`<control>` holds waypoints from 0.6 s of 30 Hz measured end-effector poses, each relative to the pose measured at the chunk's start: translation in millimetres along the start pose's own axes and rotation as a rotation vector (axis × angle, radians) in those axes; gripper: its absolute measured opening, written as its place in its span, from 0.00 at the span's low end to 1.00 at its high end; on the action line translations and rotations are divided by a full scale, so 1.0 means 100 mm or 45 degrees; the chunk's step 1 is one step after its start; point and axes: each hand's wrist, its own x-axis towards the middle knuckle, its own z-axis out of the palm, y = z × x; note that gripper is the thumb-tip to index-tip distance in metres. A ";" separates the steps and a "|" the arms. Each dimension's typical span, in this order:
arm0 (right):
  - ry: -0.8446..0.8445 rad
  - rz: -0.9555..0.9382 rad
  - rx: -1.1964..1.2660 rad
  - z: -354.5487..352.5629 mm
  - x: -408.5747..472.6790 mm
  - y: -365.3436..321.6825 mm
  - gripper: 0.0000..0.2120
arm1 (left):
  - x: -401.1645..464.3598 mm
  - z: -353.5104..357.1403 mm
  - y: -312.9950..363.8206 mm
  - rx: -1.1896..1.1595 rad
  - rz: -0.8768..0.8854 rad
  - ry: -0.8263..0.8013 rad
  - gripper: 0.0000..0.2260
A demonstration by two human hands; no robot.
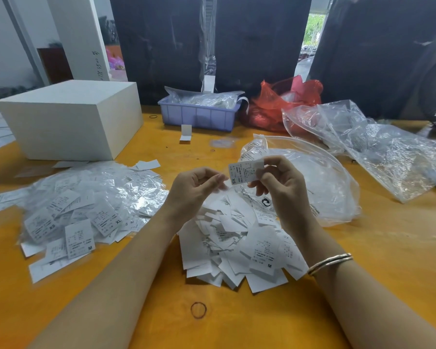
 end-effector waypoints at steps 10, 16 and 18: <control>-0.214 0.137 -0.113 -0.01 -0.01 0.03 0.13 | -0.01 0.01 0.01 -0.028 -0.011 -0.040 0.07; -0.390 0.199 -0.234 0.05 -0.04 0.13 0.11 | -0.01 0.02 -0.05 0.006 -0.055 -0.134 0.09; -0.294 0.178 -0.351 0.07 -0.03 0.17 0.11 | 0.00 0.02 -0.06 0.041 -0.056 -0.114 0.08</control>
